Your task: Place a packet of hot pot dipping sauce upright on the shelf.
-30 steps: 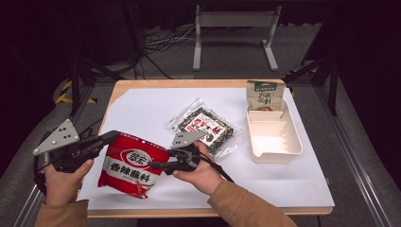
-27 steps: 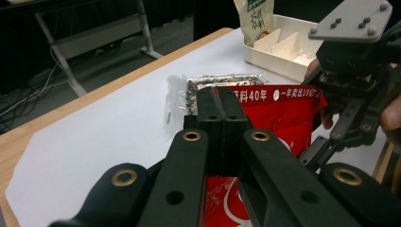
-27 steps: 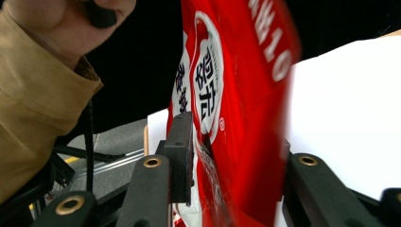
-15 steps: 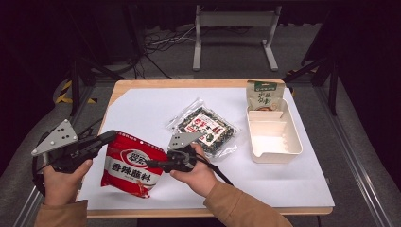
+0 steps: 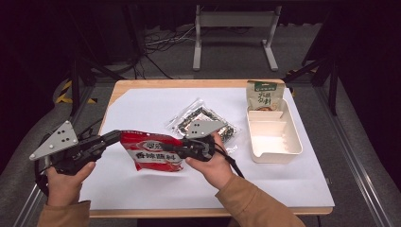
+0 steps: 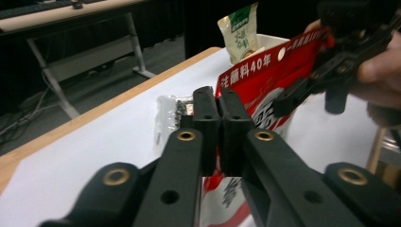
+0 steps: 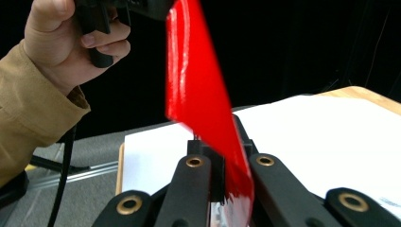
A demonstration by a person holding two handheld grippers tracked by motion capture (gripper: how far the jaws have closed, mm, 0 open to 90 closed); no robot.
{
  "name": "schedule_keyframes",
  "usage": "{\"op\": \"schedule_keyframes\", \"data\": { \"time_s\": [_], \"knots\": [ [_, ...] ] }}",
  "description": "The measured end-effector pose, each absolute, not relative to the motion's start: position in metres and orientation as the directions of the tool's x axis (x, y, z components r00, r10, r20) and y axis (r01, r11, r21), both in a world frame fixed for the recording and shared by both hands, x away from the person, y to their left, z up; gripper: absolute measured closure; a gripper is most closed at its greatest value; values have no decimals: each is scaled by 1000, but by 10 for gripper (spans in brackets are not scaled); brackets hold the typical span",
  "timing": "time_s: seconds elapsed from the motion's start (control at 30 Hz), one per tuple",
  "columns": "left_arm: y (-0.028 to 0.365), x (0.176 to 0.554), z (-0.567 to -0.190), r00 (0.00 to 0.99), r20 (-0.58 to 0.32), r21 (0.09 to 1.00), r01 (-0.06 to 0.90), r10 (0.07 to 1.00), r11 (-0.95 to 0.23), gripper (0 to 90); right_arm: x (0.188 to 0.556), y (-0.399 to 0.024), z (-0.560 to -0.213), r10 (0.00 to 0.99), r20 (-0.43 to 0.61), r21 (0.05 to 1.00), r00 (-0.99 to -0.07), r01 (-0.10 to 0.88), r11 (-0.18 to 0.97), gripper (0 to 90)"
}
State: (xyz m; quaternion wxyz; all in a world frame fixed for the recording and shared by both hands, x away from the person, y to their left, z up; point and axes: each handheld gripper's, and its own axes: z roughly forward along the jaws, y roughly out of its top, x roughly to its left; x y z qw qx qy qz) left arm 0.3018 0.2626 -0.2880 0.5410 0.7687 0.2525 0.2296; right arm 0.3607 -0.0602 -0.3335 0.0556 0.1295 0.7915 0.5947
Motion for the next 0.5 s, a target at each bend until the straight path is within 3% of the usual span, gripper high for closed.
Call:
{"op": "schedule_keyframes", "data": {
  "time_s": [0.23, 0.5],
  "knots": [
    [262, 303, -288, 781, 40, 956, 151, 623, -252, 631, 363, -80, -318, 270, 0, 941, -963, 91, 325, 894],
    [264, 311, -296, 768, 27, 949, 180, 639, -257, 545, 368, -111, -300, 306, -35, 935, -951, 77, 345, 893]
  ]
}}
